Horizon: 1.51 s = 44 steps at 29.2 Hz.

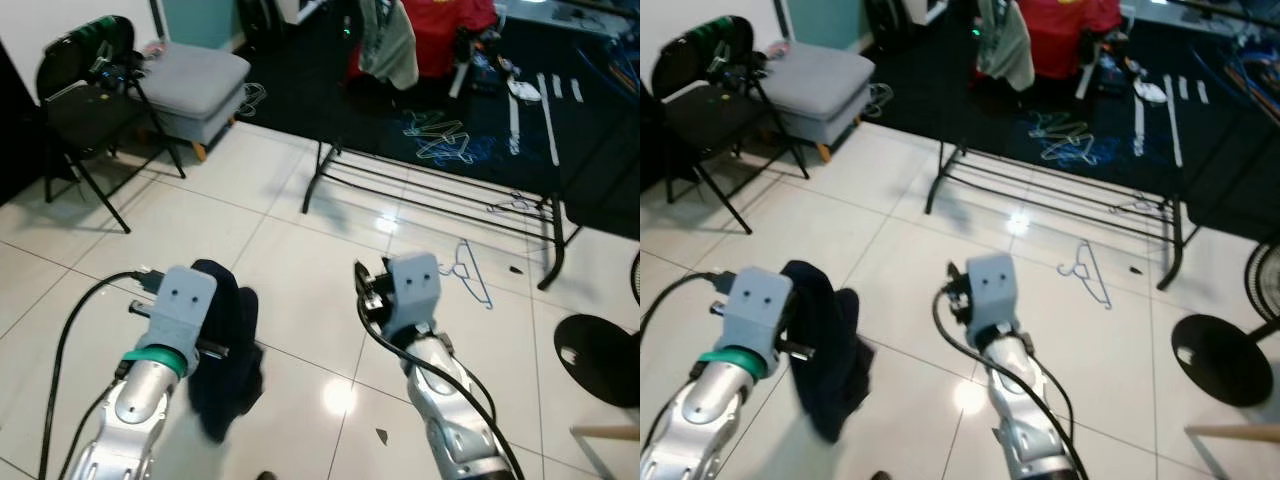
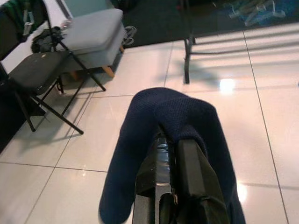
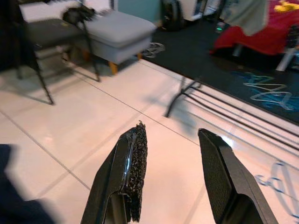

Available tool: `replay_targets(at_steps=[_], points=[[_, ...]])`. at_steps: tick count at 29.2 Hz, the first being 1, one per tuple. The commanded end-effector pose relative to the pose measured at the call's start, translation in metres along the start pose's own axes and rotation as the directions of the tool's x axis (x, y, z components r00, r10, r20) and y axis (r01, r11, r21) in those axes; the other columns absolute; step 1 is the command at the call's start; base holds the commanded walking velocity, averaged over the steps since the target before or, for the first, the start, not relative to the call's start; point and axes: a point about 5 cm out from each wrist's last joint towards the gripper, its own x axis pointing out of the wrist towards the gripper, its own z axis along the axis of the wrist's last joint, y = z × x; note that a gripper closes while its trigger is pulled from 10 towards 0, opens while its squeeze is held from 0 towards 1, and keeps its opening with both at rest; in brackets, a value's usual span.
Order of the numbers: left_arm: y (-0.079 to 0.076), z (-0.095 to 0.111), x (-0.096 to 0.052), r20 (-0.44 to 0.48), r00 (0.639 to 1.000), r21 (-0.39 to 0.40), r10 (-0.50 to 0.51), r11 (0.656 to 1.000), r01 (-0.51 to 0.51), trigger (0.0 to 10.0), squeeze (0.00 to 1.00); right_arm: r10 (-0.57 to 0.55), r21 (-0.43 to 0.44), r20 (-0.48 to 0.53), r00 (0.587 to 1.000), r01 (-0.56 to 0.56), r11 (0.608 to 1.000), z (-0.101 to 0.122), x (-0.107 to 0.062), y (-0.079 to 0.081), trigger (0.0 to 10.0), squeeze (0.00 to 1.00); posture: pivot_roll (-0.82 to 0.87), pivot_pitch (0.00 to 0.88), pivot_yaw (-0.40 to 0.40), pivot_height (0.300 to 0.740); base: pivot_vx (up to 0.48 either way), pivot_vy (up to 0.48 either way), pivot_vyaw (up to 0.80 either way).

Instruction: Hang hanger

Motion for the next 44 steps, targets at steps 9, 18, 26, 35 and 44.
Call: replay_targets(at_steps=[9,18,26,35,44], points=[[0.016,-0.005,-0.010,0.000,0.989,-0.055,0.147,0.988,-0.147,10.0,0.00,-0.032,0.048,0.028,0.999,0.031,0.998,0.000,-0.008,-0.005,10.0,0.00,0.05,0.023,0.001,0.740,0.000,0.000,0.80],[0.019,-0.001,-0.002,0.027,0.978,-0.070,0.205,0.977,-0.203,10.0,0.00,0.046,0.036,0.039,0.998,-0.047,0.998,0.000,0.000,0.006,10.0,0.00,0.05,0.026,0.000,0.740,0.000,0.000,0.80],[0.019,0.002,-0.004,0.048,0.977,-0.047,0.206,0.978,-0.204,10.0,0.00,0.043,0.057,0.036,0.998,-0.045,0.997,0.001,0.001,0.004,10.0,0.00,0.06,0.022,-0.005,0.740,0.000,0.000,0.80],[0.019,0.003,-0.003,0.050,0.977,-0.036,0.206,0.978,-0.204,10.0,0.00,0.020,0.069,0.109,0.994,-0.028,0.997,0.022,0.013,0.002,10.0,0.00,0.08,0.016,-0.006,0.740,0.000,0.000,0.80],[0.022,0.016,-0.002,0.118,0.970,0.014,0.213,0.976,-0.216,10.0,0.00,0.019,0.077,0.171,0.985,-0.033,0.996,0.043,0.021,0.000,10.0,0.00,0.08,0.019,-0.010,0.740,0.000,0.000,0.80]])
